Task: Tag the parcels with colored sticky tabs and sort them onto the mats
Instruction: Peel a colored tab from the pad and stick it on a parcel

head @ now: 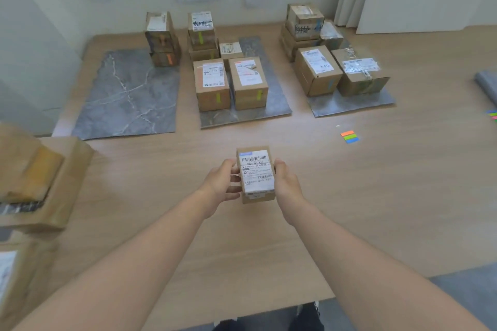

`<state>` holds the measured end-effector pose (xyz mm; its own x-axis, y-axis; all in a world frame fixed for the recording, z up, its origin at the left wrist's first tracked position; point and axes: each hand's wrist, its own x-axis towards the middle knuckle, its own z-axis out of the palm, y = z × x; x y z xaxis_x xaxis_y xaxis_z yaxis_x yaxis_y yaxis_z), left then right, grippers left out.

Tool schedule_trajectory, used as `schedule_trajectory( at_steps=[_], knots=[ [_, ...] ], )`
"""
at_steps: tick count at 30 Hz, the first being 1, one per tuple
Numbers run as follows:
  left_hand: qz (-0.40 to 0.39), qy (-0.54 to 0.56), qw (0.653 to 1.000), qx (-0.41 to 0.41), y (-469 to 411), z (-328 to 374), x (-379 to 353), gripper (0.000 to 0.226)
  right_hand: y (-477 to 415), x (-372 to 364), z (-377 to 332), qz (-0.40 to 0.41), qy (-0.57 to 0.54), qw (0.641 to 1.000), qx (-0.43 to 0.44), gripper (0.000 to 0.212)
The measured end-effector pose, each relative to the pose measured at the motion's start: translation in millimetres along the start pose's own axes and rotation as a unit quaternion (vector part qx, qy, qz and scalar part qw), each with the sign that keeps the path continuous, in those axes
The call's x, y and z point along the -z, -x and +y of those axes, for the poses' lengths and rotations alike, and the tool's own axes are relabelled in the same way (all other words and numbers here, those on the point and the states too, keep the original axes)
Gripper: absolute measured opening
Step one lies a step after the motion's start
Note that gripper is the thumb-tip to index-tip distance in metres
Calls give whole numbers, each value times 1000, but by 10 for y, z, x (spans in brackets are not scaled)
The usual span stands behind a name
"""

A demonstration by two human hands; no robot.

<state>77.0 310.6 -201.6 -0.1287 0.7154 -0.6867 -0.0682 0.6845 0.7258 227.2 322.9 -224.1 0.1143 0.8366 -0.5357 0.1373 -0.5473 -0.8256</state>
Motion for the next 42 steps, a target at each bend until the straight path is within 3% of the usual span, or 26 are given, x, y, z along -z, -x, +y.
schedule_trajectory(
  at_steps=[13,18,22,25,30,42],
  knots=[
    [27,19,995,96,-188,-284,15,53,-253,91,414,-92,-3,993,-67,51],
    [66,-13,992,110,-238,-195,-34,45,-286,219,309,-96,9,992,-84,48],
    [177,-79,981,22,-356,8,-187,32,-519,462,221,-62,27,997,-42,47],
    [205,-76,974,-63,-485,303,-480,27,-865,774,166,-18,38,999,1,45],
    [159,11,983,-94,-851,687,-1261,25,-1433,1443,76,39,63,997,35,7],
    [42,50,998,-12,-1718,670,-2999,31,-2704,2490,194,99,236,956,144,17]
  ],
)
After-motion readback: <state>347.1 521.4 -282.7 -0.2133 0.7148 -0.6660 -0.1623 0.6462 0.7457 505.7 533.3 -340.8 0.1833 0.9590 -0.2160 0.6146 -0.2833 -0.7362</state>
